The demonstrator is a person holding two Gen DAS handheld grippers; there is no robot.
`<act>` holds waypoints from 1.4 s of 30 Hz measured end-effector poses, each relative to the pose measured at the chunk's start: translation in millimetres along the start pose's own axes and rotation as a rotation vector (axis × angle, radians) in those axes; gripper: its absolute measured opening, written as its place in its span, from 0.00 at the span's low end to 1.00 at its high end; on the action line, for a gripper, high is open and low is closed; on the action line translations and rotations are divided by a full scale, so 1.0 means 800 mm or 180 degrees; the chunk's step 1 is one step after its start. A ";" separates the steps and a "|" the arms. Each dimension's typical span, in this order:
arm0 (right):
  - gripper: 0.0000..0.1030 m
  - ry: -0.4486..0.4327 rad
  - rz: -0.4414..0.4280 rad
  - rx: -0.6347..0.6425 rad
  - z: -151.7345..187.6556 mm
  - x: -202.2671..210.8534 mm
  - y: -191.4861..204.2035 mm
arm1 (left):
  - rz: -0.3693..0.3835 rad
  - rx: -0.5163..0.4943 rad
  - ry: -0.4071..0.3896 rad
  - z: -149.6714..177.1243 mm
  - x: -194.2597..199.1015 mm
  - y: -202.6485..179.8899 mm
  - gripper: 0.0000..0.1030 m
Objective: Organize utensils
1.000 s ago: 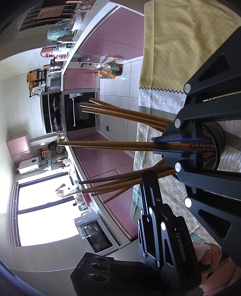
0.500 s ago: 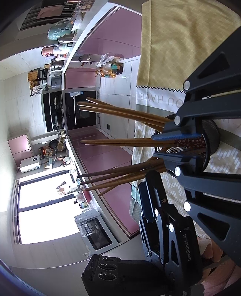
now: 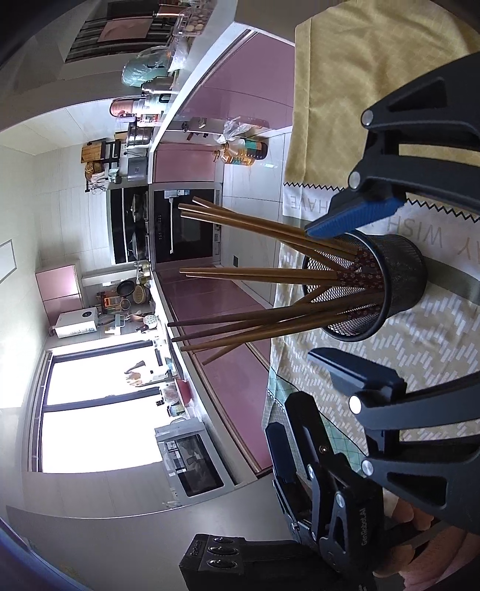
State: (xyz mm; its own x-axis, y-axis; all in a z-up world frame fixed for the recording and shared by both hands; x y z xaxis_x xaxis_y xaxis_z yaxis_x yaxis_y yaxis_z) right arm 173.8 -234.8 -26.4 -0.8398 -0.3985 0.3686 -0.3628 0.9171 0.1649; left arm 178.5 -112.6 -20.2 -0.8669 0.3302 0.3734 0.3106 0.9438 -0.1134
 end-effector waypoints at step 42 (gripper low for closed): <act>0.94 -0.0802 0.0346 0.0224 0.027 0.058 0.069 | -0.0961 0.0021 -0.0803 0.022 0.126 0.065 0.95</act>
State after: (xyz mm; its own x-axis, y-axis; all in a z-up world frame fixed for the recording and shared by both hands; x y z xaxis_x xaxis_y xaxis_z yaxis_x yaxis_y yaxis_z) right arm 105.8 -203.1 -20.0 -0.9460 -0.2923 0.1401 -0.2850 0.9560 0.0696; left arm 100.1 -29.9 -4.6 -0.9878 0.0308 0.1527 0.0251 0.9989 -0.0393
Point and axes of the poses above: each gripper's, at about its wrist camera, not at the fingertips, and x roughly against the way its jaws point, y to its left, z to its underside, the point moved 9 cm from there along -x, roughly the way its jaws point, and after that the axes turned 6 degrees about -y, right-handed, at the moved point
